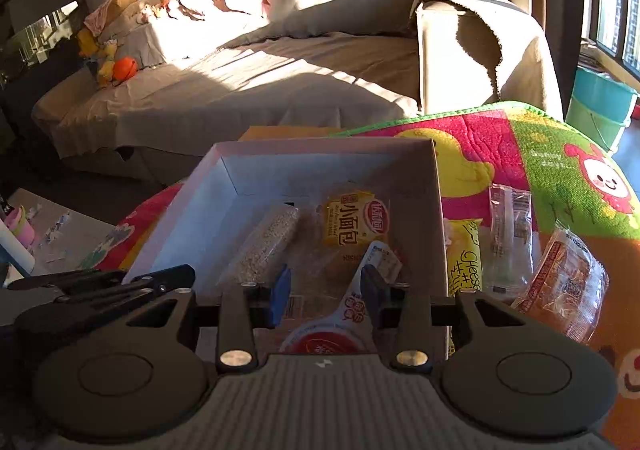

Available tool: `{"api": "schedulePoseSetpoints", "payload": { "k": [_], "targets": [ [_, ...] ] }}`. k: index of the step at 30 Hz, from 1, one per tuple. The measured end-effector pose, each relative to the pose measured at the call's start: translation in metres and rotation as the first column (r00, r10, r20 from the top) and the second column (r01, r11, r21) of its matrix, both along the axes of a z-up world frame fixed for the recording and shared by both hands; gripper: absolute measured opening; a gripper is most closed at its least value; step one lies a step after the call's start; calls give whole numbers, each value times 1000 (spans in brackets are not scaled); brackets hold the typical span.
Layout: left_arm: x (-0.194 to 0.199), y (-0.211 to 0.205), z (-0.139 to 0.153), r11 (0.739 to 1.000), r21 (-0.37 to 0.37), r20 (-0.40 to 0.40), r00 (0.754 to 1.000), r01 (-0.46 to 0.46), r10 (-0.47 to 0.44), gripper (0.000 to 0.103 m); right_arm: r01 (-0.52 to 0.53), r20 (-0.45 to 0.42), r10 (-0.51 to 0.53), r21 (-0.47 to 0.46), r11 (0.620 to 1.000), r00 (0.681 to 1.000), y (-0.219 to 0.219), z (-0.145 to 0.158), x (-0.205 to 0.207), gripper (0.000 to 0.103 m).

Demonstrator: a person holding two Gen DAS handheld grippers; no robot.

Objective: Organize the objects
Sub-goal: 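Grasp the tray of three brown cakes with the right gripper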

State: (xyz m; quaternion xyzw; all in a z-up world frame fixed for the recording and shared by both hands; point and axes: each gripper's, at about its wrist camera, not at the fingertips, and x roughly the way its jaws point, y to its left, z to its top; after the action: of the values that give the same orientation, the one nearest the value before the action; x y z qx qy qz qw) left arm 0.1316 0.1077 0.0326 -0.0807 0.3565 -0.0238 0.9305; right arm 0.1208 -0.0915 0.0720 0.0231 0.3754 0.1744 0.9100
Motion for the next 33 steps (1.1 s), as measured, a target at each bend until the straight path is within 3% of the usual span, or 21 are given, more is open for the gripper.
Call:
{"api": "schedulePoseSetpoints", "payload": {
  "k": [3,7,9,14,20,25,33],
  "targets": [
    [0,0,0,1000,-4,0,1000,-1,1,17,5,97,-6,10,1000,995,-24,23,-21,41],
    [-1,1,-1,1000,-15,0,1000,-4,4,17,88,183,-77,-55,995,980,-71,38,-51,64],
    [-1,1,-1,1000,-17,2,1000,-6,7,17,159,195,-135,-110,981,971,-94,34,-64,64],
    [0,2,-1,1000,-26,0,1000,-15,15,17,235,105,-224,-115,965,969,-137,8,-84,64],
    [0,1,-1,1000,-16,-4,1000,-12,12,17,239,22,-238,-85,967,971,-136,-27,-87,73],
    [-1,1,-1,1000,-13,-6,1000,-10,10,17,215,43,-211,-143,966,977,-116,-44,-83,85],
    [0,1,-2,1000,-10,-9,1000,-9,9,16,203,28,-202,-155,967,979,-118,-57,-68,86]
  ]
}}
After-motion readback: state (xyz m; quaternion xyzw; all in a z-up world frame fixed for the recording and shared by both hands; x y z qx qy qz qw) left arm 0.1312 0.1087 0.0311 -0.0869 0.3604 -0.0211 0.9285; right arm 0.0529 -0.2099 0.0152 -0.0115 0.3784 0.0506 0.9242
